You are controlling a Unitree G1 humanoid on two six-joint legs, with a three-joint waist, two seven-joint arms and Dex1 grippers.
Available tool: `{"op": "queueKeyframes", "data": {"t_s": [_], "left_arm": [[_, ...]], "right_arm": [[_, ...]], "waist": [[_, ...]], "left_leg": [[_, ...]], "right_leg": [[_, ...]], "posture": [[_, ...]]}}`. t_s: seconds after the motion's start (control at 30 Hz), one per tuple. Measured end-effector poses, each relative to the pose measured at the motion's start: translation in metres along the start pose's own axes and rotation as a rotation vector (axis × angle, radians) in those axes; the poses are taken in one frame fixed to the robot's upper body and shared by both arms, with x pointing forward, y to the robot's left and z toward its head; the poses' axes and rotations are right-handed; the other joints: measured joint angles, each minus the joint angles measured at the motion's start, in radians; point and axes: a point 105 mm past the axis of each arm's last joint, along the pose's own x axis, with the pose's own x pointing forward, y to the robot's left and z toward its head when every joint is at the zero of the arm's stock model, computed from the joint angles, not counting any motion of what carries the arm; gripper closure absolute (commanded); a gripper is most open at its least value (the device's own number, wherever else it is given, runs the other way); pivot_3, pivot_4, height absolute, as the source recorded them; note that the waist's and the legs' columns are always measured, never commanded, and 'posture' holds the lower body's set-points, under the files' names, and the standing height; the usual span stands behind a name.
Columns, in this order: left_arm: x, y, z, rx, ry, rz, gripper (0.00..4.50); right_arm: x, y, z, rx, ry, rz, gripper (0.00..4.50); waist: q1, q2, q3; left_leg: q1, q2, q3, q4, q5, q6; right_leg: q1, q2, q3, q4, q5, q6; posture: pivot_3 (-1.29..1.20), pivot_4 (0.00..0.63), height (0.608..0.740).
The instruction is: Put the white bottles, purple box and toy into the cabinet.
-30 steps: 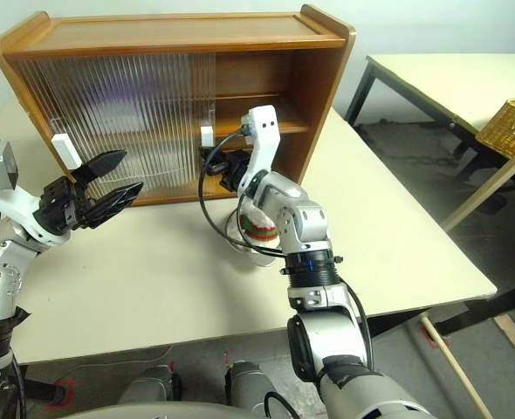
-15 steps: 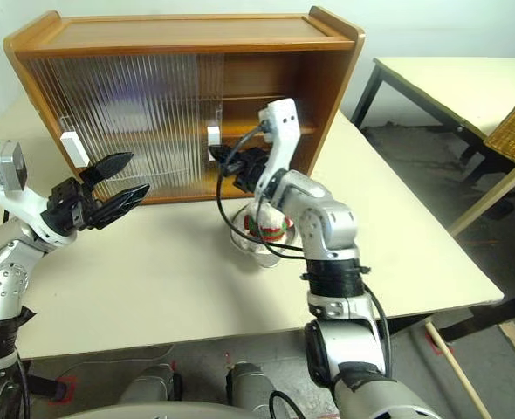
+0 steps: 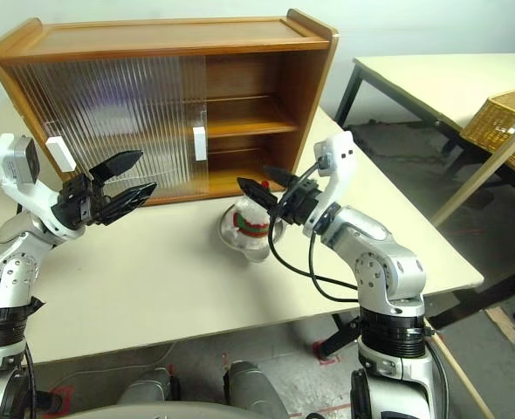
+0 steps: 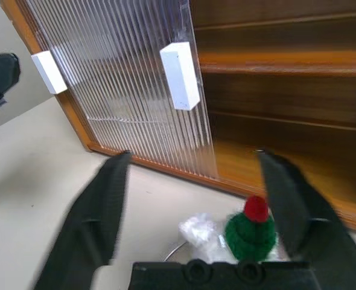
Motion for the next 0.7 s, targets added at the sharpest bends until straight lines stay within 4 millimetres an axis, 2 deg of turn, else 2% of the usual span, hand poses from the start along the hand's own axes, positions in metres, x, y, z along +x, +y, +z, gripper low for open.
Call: {"op": "queueKeyframes", "data": {"t_s": [0.1, 0.3, 0.7], "left_arm": [[-0.003, 0.001, 0.002, 0.009, 0.008, 0.006, 0.00], [-0.003, 0.002, 0.002, 0.010, 0.008, 0.006, 0.00], [-0.004, 0.002, 0.002, 0.012, 0.012, 0.009, 0.00]], "right_arm": [[-0.024, -0.010, -0.021, 0.029, 0.073, -0.044, 0.03], [-0.035, -0.008, -0.040, 0.079, 0.117, -0.041, 0.03], [-0.032, -0.014, -0.060, 0.085, 0.130, -0.057, 0.03]], "waist": [[0.006, 0.000, 0.000], [0.000, 0.000, -0.001], [0.002, 0.001, -0.001]], "left_leg": [[0.000, 0.000, -0.001, 0.000, 0.000, 0.000], [0.001, 0.000, 0.000, 0.000, -0.001, -0.001], [0.000, 0.000, 0.000, 0.000, -0.001, -0.002]], "right_leg": [[0.001, 0.000, 0.000, 0.000, -0.002, 0.001], [0.002, 0.000, 0.001, -0.001, -0.002, 0.001], [0.001, 0.000, 0.001, -0.002, -0.002, 0.001]], "posture": [[-0.14, 0.033, 0.740], [-0.14, 0.030, 0.740], [-0.11, 0.032, 0.740]]}}
